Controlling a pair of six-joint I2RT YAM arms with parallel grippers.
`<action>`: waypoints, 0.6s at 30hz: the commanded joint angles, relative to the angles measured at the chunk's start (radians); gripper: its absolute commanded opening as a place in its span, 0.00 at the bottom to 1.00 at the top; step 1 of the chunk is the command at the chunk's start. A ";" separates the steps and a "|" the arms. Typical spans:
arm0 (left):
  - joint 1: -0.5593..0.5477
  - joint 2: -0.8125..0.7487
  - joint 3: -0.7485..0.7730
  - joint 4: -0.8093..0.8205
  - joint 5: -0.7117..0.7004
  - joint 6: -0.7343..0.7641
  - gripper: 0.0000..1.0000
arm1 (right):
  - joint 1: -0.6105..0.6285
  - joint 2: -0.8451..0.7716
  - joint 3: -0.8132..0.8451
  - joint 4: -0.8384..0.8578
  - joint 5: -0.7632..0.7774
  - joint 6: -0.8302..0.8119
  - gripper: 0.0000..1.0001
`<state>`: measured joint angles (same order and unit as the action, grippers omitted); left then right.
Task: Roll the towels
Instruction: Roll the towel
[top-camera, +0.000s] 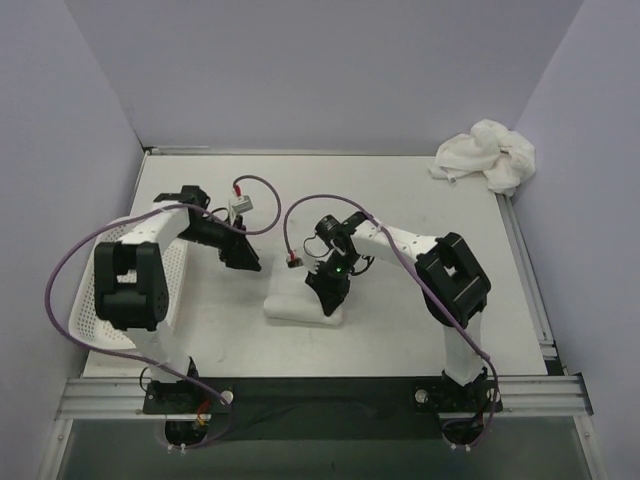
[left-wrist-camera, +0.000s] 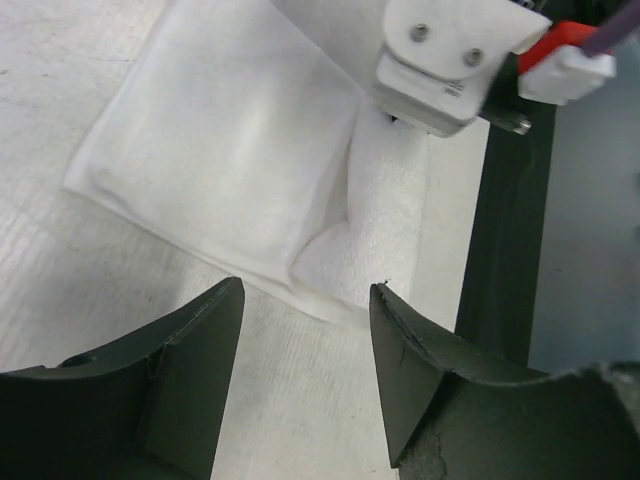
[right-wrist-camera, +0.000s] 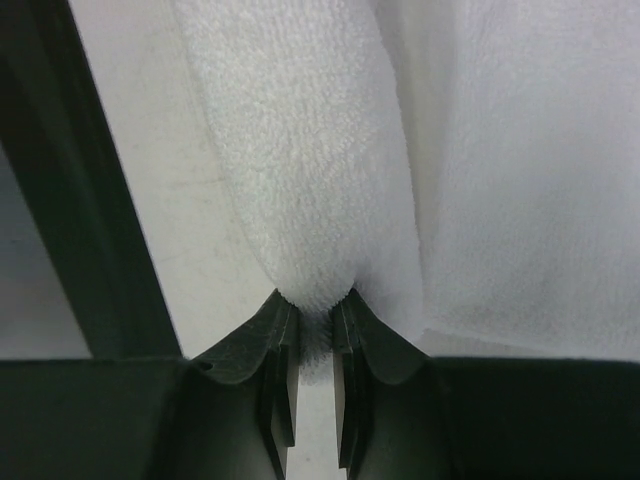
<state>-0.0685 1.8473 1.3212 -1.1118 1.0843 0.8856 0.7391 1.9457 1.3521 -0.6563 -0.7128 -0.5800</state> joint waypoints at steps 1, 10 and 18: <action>0.064 -0.147 -0.112 0.235 0.052 -0.101 0.64 | -0.006 0.102 0.054 -0.233 -0.077 0.020 0.00; 0.148 -0.531 -0.401 0.558 -0.015 -0.223 0.67 | -0.067 0.336 0.260 -0.433 -0.261 0.017 0.00; -0.179 -0.758 -0.580 0.575 -0.260 0.030 0.73 | -0.145 0.594 0.510 -0.707 -0.365 -0.060 0.00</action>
<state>-0.1139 1.1355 0.7727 -0.5907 0.9432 0.7940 0.6106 2.4424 1.7912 -1.2160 -1.0931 -0.5690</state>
